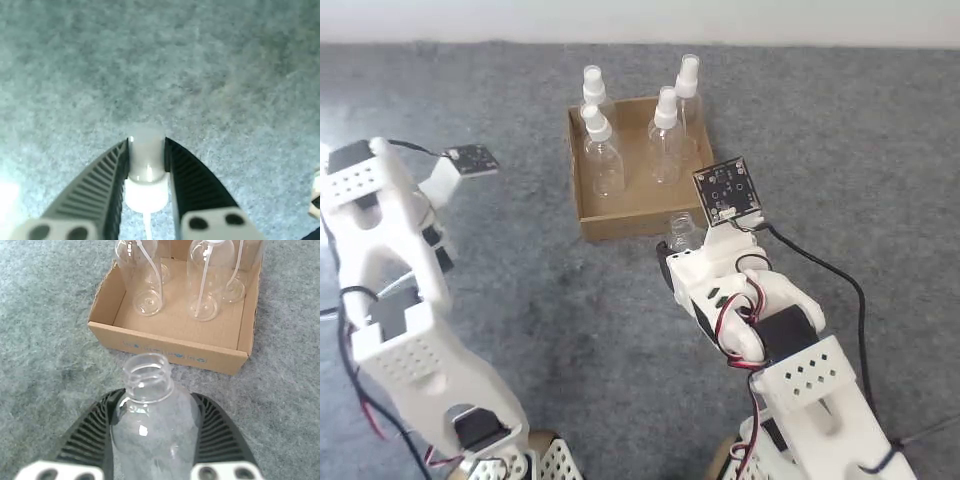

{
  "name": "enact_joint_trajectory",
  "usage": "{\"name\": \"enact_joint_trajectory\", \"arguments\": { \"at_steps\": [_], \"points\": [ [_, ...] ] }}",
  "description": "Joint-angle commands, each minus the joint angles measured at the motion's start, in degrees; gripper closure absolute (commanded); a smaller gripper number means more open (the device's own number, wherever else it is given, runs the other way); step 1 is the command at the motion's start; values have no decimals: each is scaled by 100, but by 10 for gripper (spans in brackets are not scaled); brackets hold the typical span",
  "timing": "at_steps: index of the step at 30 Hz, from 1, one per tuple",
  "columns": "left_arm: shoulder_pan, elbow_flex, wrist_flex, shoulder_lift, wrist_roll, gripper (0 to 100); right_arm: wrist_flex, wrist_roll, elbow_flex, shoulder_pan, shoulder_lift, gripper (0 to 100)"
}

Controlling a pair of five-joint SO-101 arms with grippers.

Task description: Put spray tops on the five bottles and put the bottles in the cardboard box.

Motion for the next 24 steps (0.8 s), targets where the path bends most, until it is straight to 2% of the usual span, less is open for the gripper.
{"name": "enact_joint_trajectory", "arguments": {
  "at_steps": [1, 5, 13, 24],
  "points": [
    [9, -312, 220, -18, 334, 989, -119, -18, -44, 75, -189, 965],
    [35, -303, 220, -158, 554, 989, -119, -18, -44, 75, -189, 965],
    [79, -145, 193, -1257, 1020, 989, -119, -18, -44, 75, -189, 965],
    [141, -57, -149, -2233, 2576, 989, -119, -18, -44, 75, -189, 965]
  ]
}}
